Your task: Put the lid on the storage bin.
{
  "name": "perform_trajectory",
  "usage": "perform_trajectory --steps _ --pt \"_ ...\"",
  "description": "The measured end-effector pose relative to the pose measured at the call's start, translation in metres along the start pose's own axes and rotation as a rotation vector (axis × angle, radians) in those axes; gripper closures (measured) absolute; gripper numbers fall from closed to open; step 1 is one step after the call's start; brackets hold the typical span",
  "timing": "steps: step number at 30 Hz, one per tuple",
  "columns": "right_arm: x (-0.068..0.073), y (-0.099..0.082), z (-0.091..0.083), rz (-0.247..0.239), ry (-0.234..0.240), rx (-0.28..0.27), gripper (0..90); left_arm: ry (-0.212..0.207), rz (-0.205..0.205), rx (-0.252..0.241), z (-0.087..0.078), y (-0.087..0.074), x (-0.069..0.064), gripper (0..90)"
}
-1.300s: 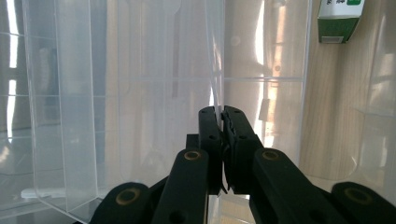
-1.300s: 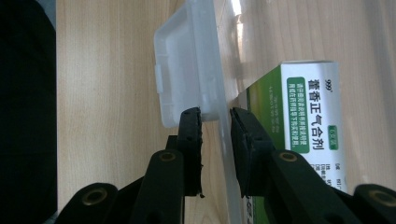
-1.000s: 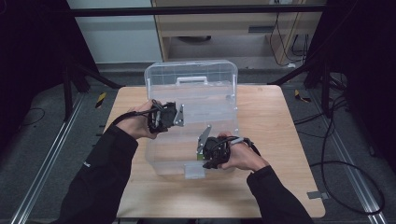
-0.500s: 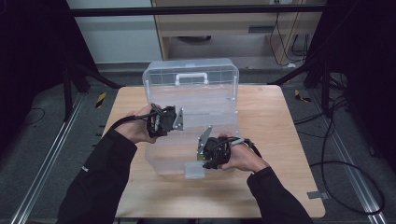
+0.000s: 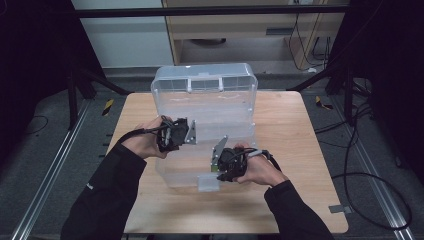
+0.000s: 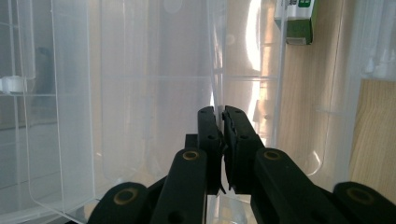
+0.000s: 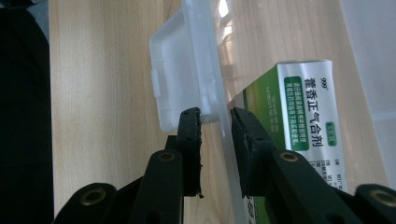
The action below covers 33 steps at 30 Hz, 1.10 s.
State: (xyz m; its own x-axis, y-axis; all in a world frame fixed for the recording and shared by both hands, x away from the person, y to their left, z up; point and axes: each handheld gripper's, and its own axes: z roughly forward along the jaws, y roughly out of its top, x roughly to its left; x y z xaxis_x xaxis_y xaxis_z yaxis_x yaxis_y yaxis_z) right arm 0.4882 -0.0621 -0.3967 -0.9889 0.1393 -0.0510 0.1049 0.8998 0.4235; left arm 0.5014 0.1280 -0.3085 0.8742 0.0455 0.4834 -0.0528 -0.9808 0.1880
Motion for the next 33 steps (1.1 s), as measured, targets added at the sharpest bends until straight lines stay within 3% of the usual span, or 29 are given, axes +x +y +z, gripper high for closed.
perform_trajectory --steps 16,21,25,33 --pt "0.004 -0.003 0.0 0.016 -0.031 -0.03 71.6 -0.024 -0.009 -0.009 0.0 -0.002 -0.01 84.4" --pt "0.009 -0.003 0.0 0.015 -0.048 -0.036 65.4 -0.022 -0.022 -0.007 0.001 -0.002 -0.01 84.1" --pt "0.012 -0.005 -0.007 0.027 -0.061 -0.08 62.9 -0.025 -0.022 0.008 0.0 0.0 -0.011 84.1" --pt "0.013 -0.013 -0.032 0.127 -0.081 -0.229 65.6 -0.018 -0.028 0.008 0.001 0.0 -0.012 83.7"
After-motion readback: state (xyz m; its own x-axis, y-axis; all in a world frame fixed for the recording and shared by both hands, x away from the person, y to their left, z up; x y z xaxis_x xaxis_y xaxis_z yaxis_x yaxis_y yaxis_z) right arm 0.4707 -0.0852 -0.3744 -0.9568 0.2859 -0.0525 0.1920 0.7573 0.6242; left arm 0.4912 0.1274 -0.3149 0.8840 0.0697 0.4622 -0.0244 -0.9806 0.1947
